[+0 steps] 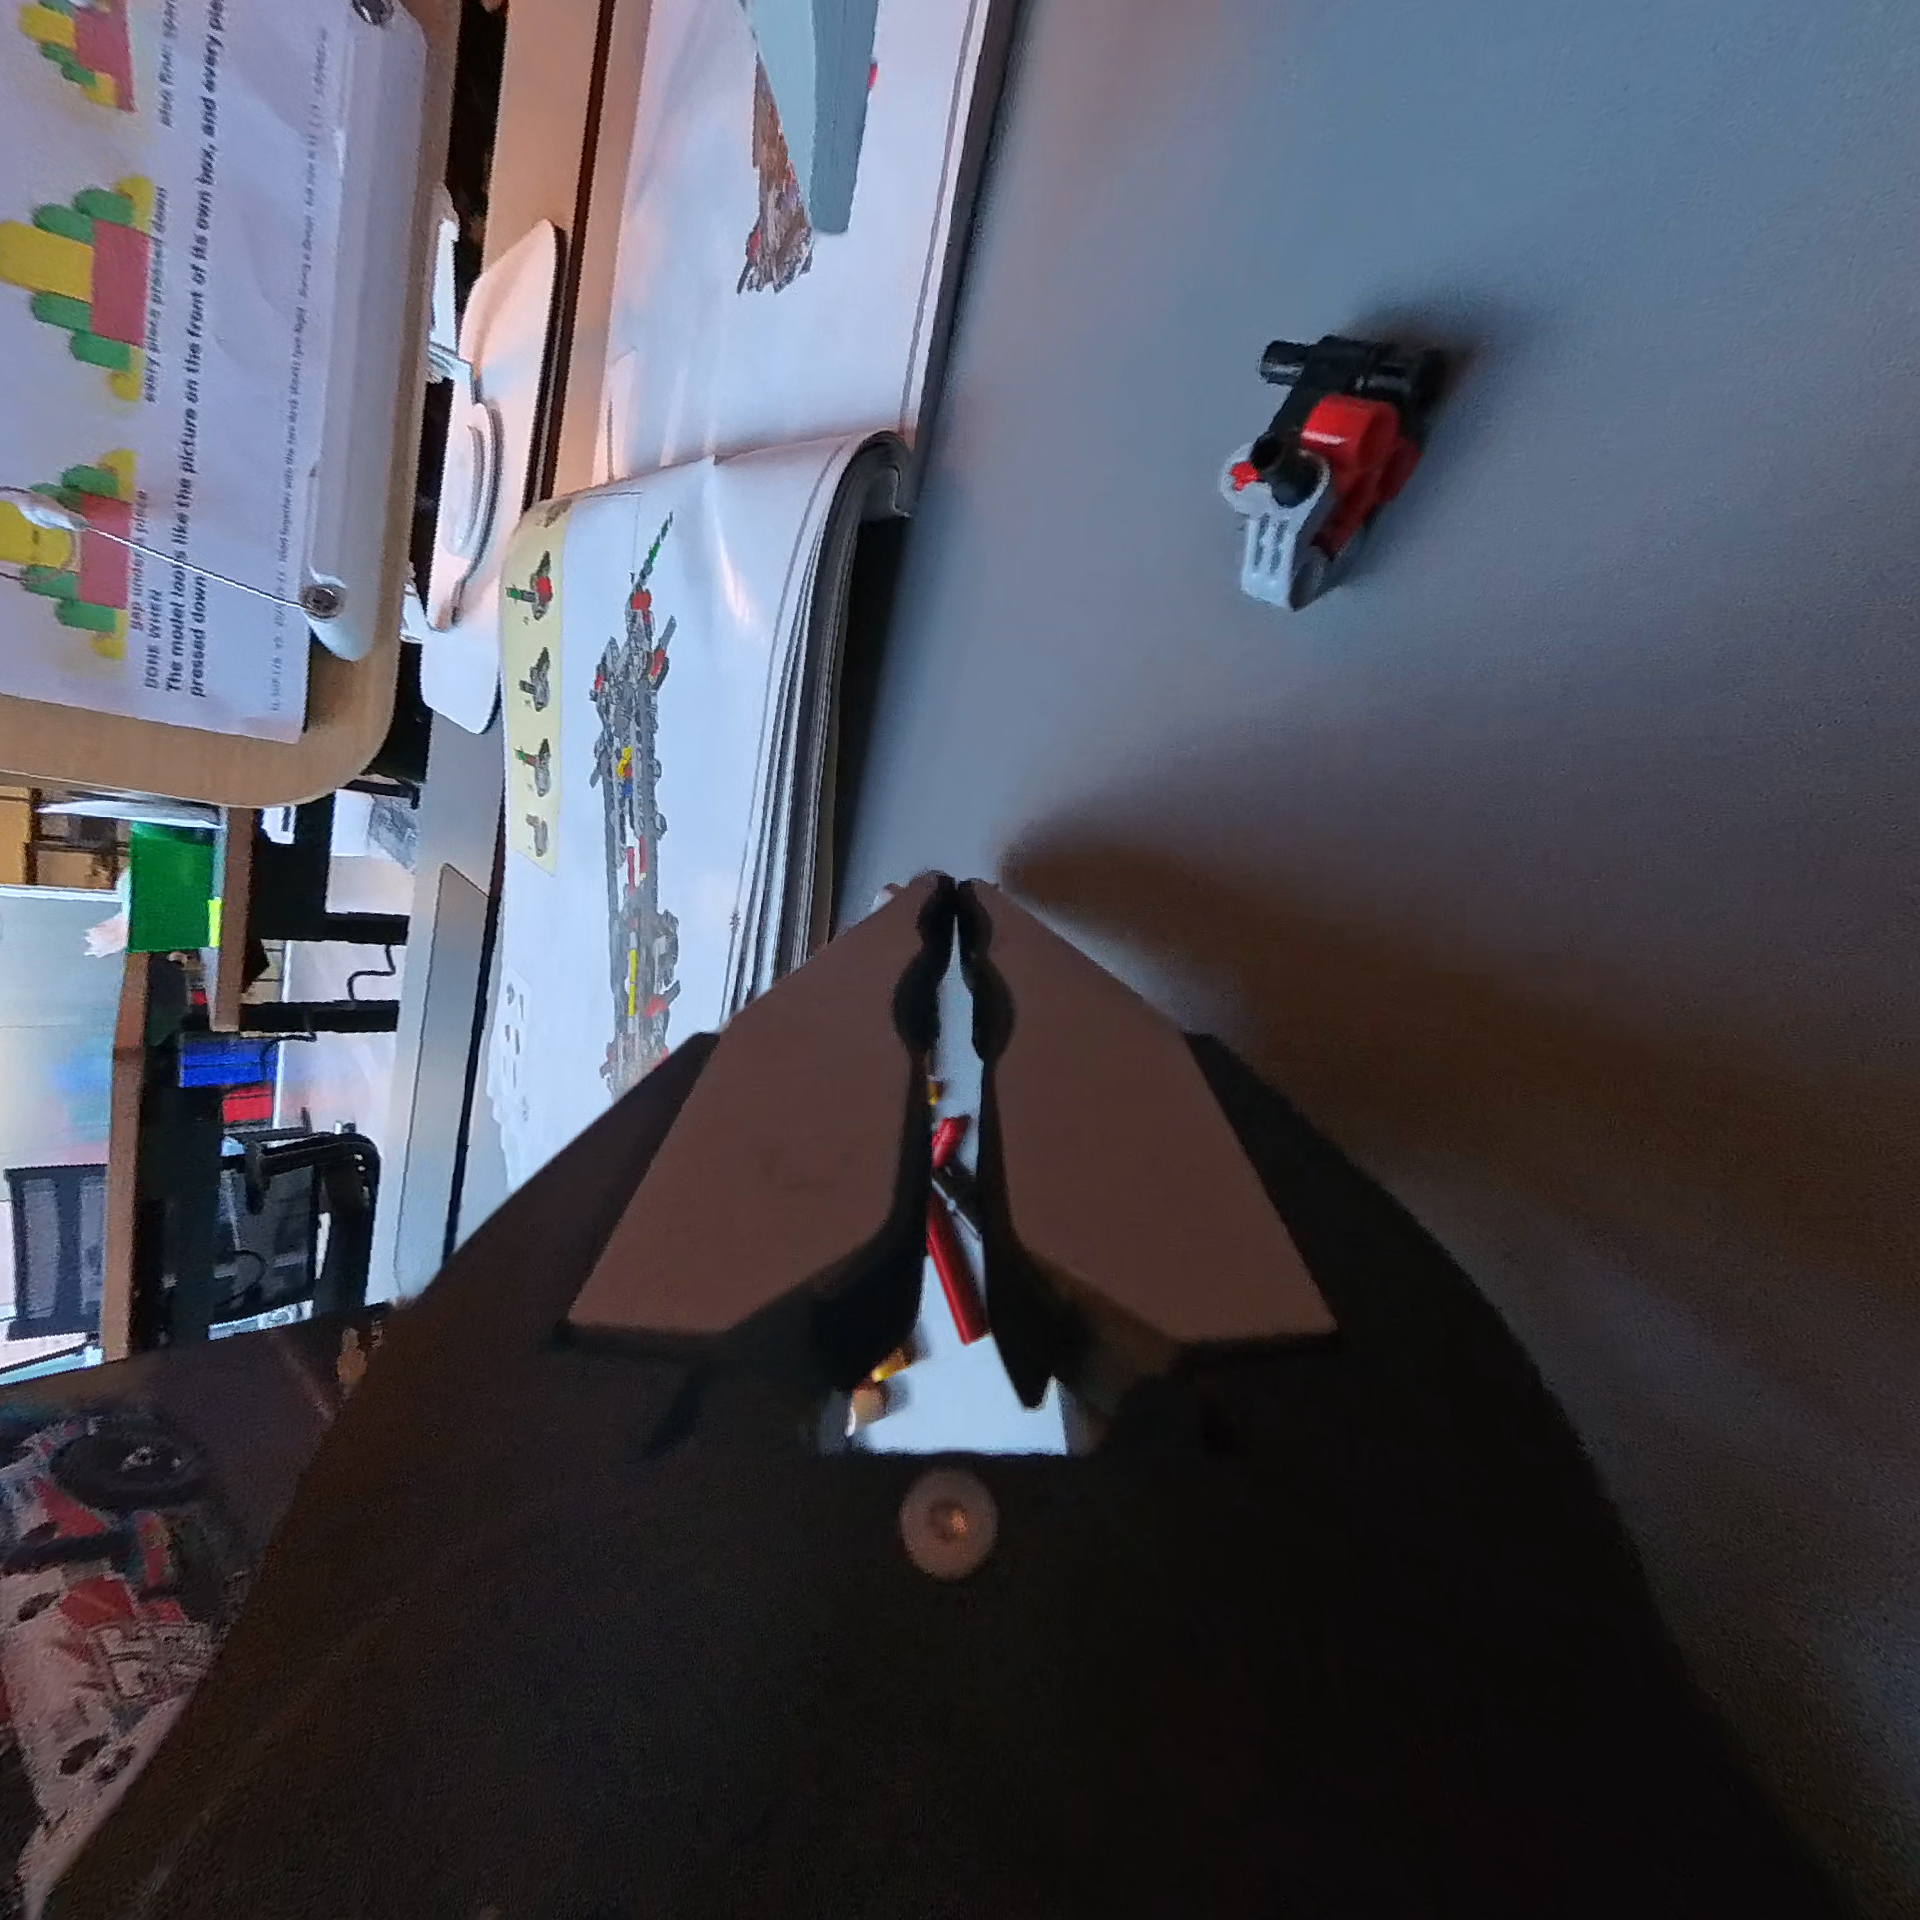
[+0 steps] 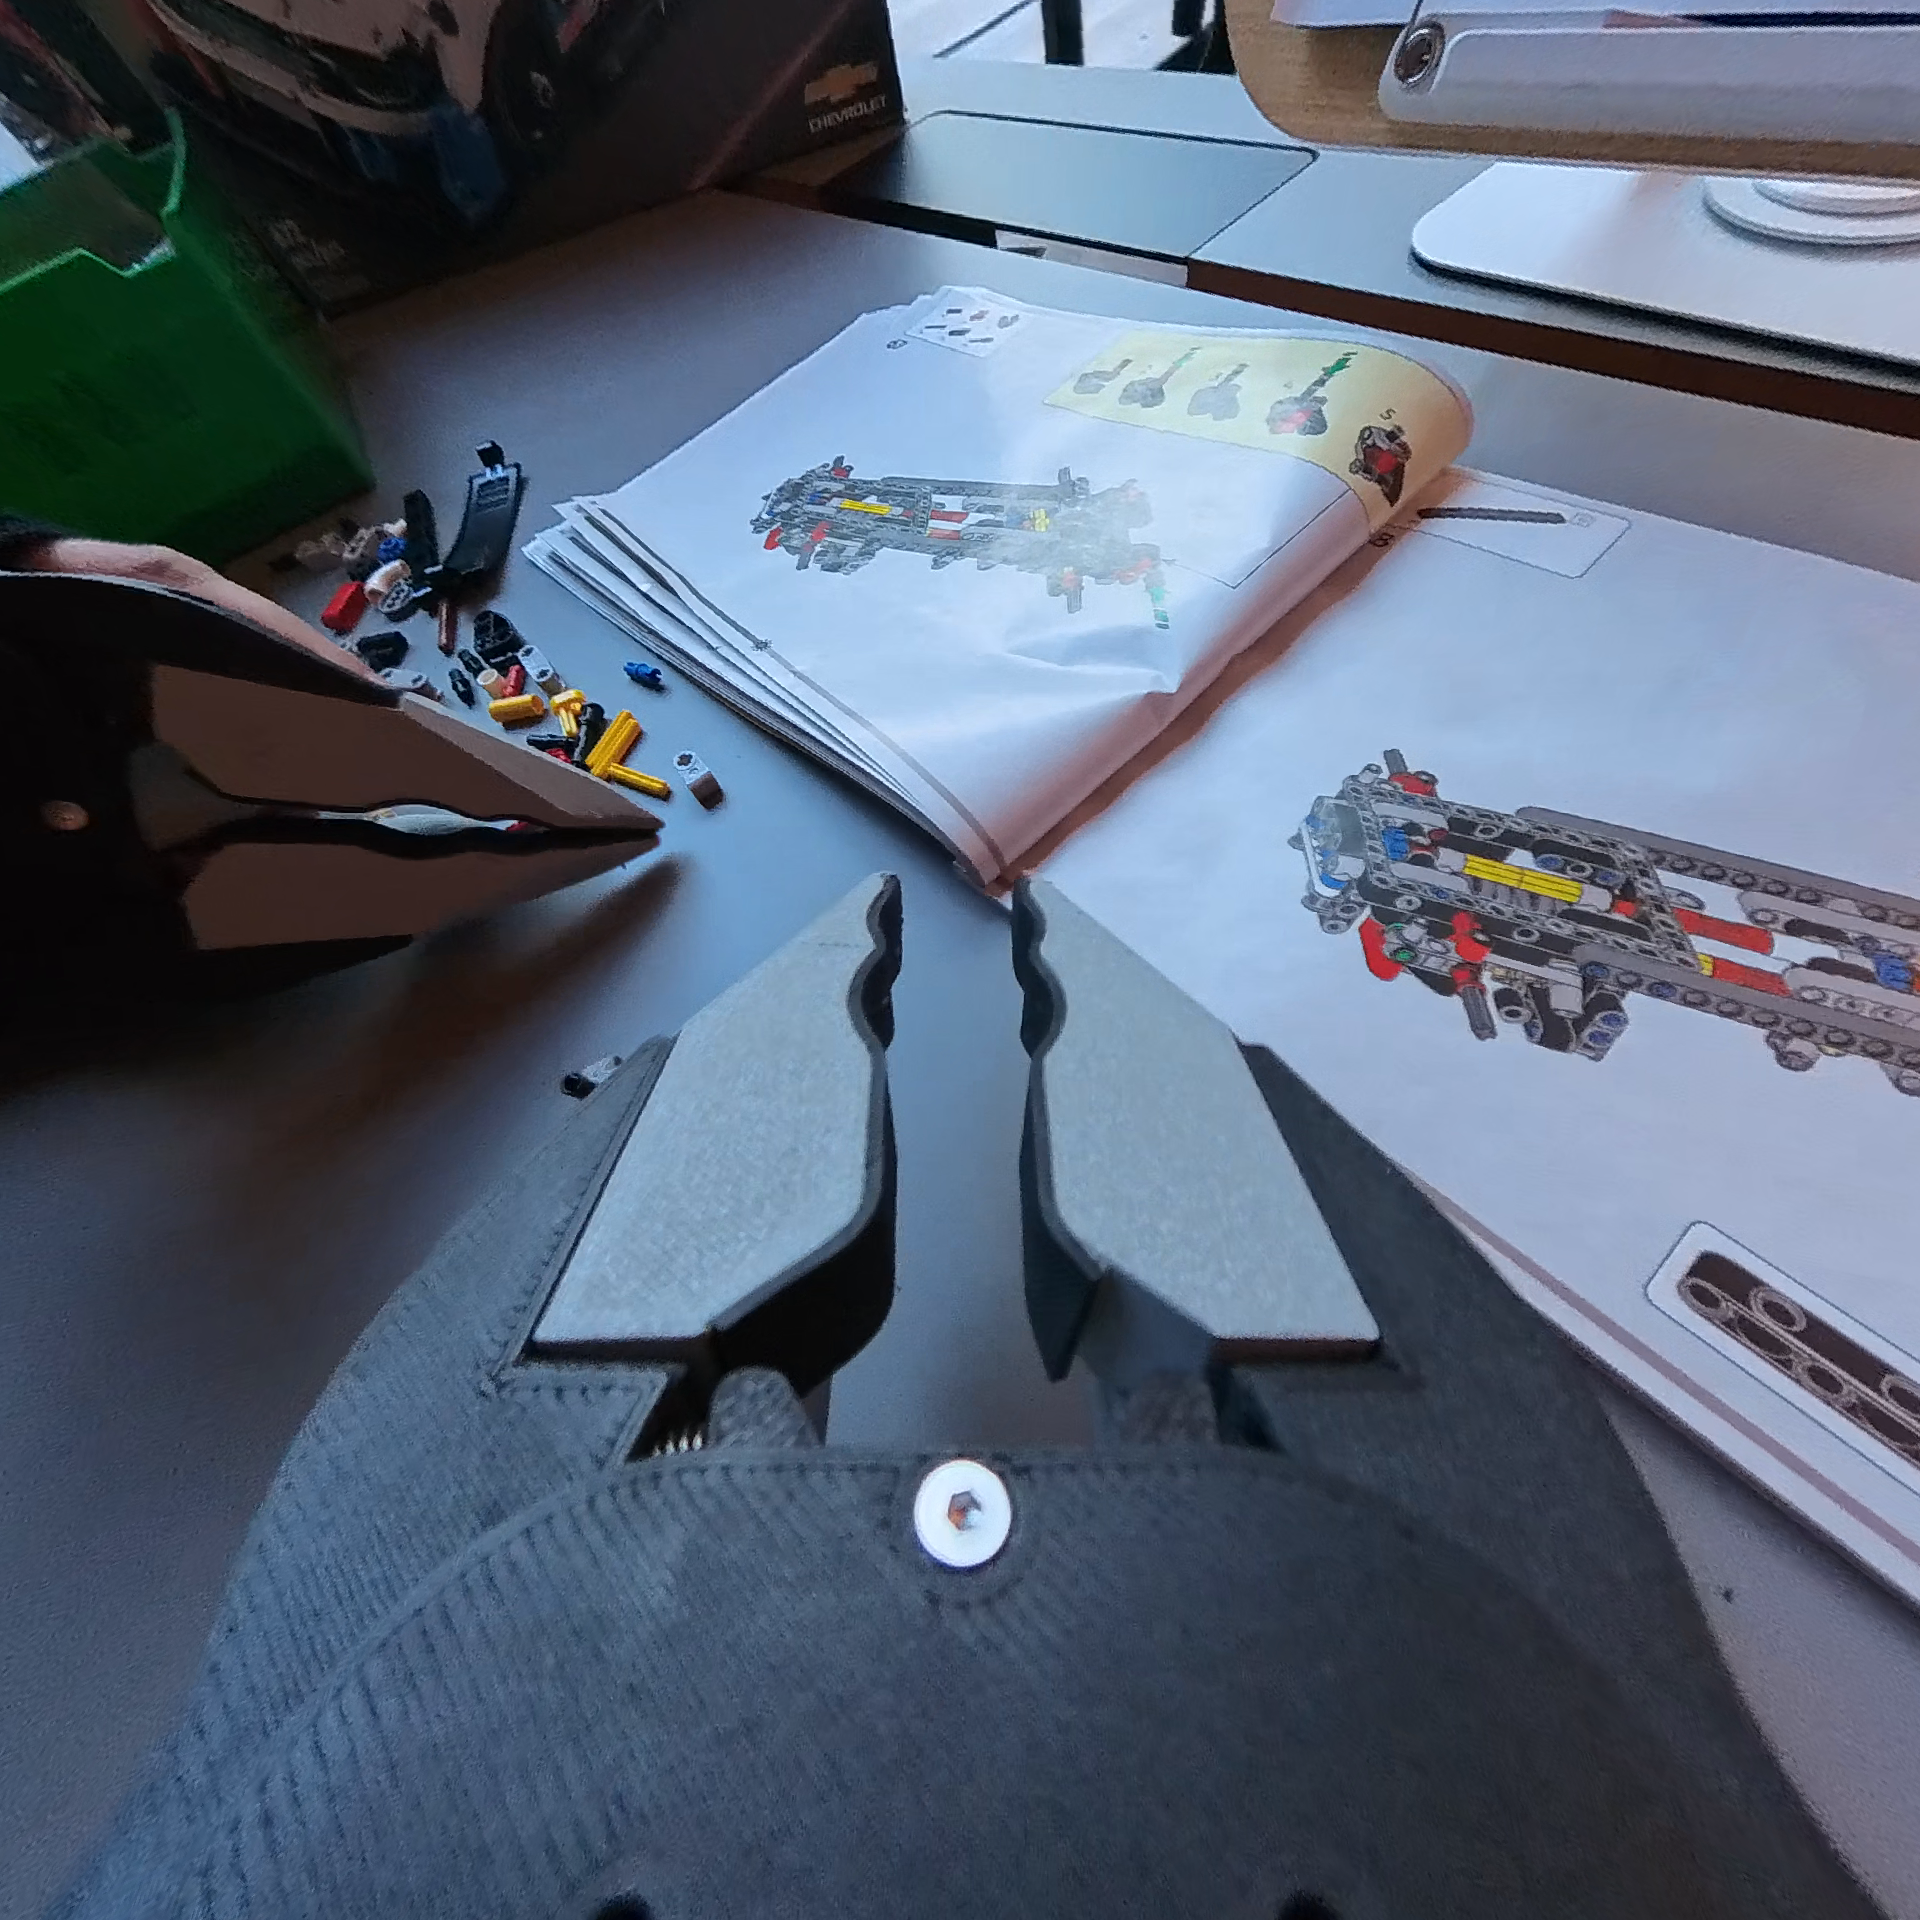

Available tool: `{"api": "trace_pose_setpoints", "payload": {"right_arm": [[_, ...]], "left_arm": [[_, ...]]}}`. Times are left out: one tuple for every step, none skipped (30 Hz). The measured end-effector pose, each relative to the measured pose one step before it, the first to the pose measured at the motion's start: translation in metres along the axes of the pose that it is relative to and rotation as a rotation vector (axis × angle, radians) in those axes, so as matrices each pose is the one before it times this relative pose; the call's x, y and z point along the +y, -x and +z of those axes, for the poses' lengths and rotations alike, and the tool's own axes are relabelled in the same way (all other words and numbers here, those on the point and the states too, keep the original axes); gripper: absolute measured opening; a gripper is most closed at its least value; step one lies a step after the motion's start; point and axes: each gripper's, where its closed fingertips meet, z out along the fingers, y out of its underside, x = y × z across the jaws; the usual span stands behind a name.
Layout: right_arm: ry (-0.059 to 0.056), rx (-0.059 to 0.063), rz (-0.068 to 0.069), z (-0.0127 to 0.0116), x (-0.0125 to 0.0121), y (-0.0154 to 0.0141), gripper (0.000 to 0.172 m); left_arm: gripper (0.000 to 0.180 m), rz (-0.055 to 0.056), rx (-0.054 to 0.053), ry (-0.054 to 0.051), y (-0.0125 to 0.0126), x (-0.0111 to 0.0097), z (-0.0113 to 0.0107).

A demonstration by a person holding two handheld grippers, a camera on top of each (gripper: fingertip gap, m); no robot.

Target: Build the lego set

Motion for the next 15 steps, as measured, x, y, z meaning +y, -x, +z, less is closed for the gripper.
{"api": "trace_pose_setpoints", "payload": {"right_arm": [[-0.0046,-0.0074,0.0070,-0.00088,-0.00029,0.00050,0.018],[-0.0042,-0.0063,0.0055,-0.00089,-0.00033,0.00039,0.017],[-0.0032,-0.0049,0.0036,-0.00060,-0.00020,0.00035,0.017],[-0.0009,-0.0039,0.0017,-0.00027,-0.00002,0.00045,0.017],[0.0016,-0.0028,0.0000,0.00000,0.00032,0.00048,0.017],[0.0029,-0.0015,-0.0023,0.00023,0.00042,0.00044,0.017],[0.0035,-0.0003,-0.0043,0.00031,0.00053,0.00048,0.017],[0.0038,0.0002,-0.0049,0.00041,0.00044,0.00054,0.017],[0.0042,-0.0006,-0.0045,0.00035,0.00058,0.00054,0.017],[0.0048,-0.0014,-0.0030,0.00049,0.00061,0.00047,0.017],[0.0030,-0.0025,-0.0013,0.00030,0.00044,0.00044,0.017],[0.0013,-0.0032,0.0003,0.00016,0.00013,0.00032,0.017],[0.0015,-0.0036,0.0022,0.00013,0.00021,0.00026,0.016],[0.0007,-0.0046,0.0032,-0.00009,0.00007,0.00022,0.016],[-0.0010,-0.0062,0.0024,-0.00013,-0.00019,0.00048,0.017]], "left_arm": [[0.000,-0.0064,0.0051,-0.0030,-0.00042,-0.00013,0.00056],[0.000,-0.0013,0.0045,-0.0067,-0.00059,-0.00080,0.00018],[0.000,0.0029,-0.0010,-0.0045,0.00000,-0.00057,0.00019],[0.000,0.0041,-0.0030,0.0031,0.00015,0.00020,0.00032],[0.000,0.0037,-0.0004,0.0047,-0.00026,0.00044,0.00034],[0.000,0.0037,0.0002,0.0007,-0.00035,-0.00016,0.00013],[0.000,0.0033,0.0017,-0.0027,-0.00056,-0.00079,-0.00019],[0.000,0.0029,0.0037,-0.0033,-0.00092,-0.00085,-0.00023],[0.000,0.0042,0.0038,-0.0031,-0.00112,-0.00113,-0.00038],[0.000,0.0071,0.0017,-0.0017,-0.00105,-0.00119,-0.00063],[0.000,0.0110,0.0010,-0.0016,-0.00113,-0.00176,-0.00097],[0.000,0.0129,-0.0004,-0.0053,-0.00120,-0.00261,-0.00151],[0.000,0.0125,-0.0018,-0.0078,-0.00113,-0.00332,-0.00194],[0.000,0.0111,-0.0018,-0.0069,-0.00096,-0.00347,-0.00208],[0.000,0.0094,-0.0017,-0.0064,-0.00089,-0.00328,-0.00181]]}}
